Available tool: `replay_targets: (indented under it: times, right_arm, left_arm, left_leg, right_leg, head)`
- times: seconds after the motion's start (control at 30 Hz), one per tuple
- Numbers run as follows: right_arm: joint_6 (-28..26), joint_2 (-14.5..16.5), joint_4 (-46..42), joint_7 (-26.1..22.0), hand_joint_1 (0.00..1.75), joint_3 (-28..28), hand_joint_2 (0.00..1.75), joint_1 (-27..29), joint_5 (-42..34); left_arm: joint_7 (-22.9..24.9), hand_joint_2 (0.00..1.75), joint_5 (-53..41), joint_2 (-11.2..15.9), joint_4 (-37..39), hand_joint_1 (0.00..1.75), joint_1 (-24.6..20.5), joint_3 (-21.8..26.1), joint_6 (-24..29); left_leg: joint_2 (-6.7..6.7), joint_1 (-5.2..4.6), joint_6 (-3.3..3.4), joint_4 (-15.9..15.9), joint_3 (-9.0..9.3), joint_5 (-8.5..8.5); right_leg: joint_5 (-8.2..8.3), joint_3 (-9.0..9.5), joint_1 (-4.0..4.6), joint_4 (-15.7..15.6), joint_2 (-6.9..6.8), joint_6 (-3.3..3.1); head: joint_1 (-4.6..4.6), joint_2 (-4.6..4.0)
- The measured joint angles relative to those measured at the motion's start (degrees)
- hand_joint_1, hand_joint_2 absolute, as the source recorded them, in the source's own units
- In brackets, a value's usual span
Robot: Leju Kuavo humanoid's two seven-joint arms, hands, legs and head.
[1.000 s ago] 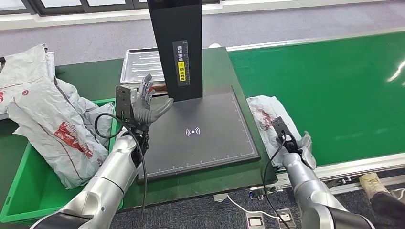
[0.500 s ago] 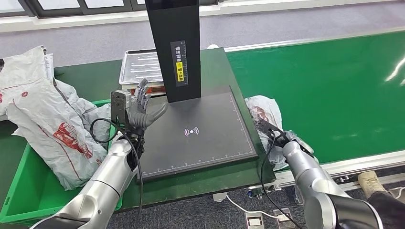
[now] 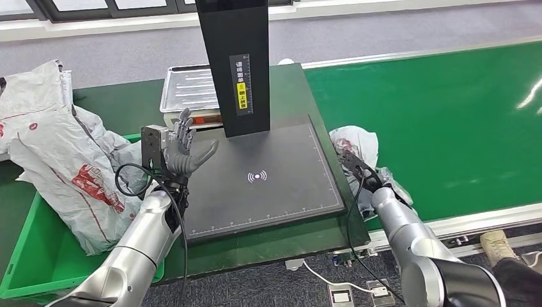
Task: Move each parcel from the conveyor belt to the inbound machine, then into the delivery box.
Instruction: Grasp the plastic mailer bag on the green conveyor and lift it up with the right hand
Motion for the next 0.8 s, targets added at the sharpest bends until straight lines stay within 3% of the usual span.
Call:
replay_targets:
  times: [0.13,0.43,0.67,0.8]
  right_arm:
    - [-13.7,0.4,-5.8,-1.7,1.75,0.0,1.75,-0.2,-3.0]
    - [-26.1,0.8,-22.8,-5.9,1.75,2.6,1.75,3.7,-9.2]
    - [-28.3,0.8,-32.8,-9.3,1.75,4.4,1.75,7.2,-14.1]
    - [-24.2,0.8,-38.7,-11.0,1.75,5.6,1.75,9.5,-19.7]
  left_arm:
    - [0.1,1.75,-0.1,0.5,-1.8,0.00,1.5,0.4,0.9]
    - [0.1,1.75,-0.9,0.9,-3.2,0.00,2.0,0.5,1.5]
    - [-0.3,1.75,-1.0,1.0,-3.3,0.00,2.0,0.5,1.6]
    - [-1.0,1.75,-0.6,1.0,-3.2,0.00,2.0,0.5,2.1]
  left_leg:
    - [-0.04,0.00,0.01,0.0,0.00,0.02]
    - [-0.15,0.00,0.01,0.0,-0.02,0.02]
    - [-0.15,0.00,0.02,0.0,-0.01,0.02]
    - [-0.13,0.00,0.01,0.0,-0.02,0.02]
  right_leg:
    - [0.00,-0.01,0.00,0.0,-0.06,0.00]
    - [-0.02,-0.01,0.00,0.0,-0.17,0.01]
    - [-0.02,-0.01,0.00,0.0,-0.18,0.01]
    - [-0.01,-0.01,0.00,0.0,-0.16,0.01]
  head:
    - [0.00,0.00]
    - [0.00,0.00]
    - [0.00,0.00]
    - [0.00,0.00]
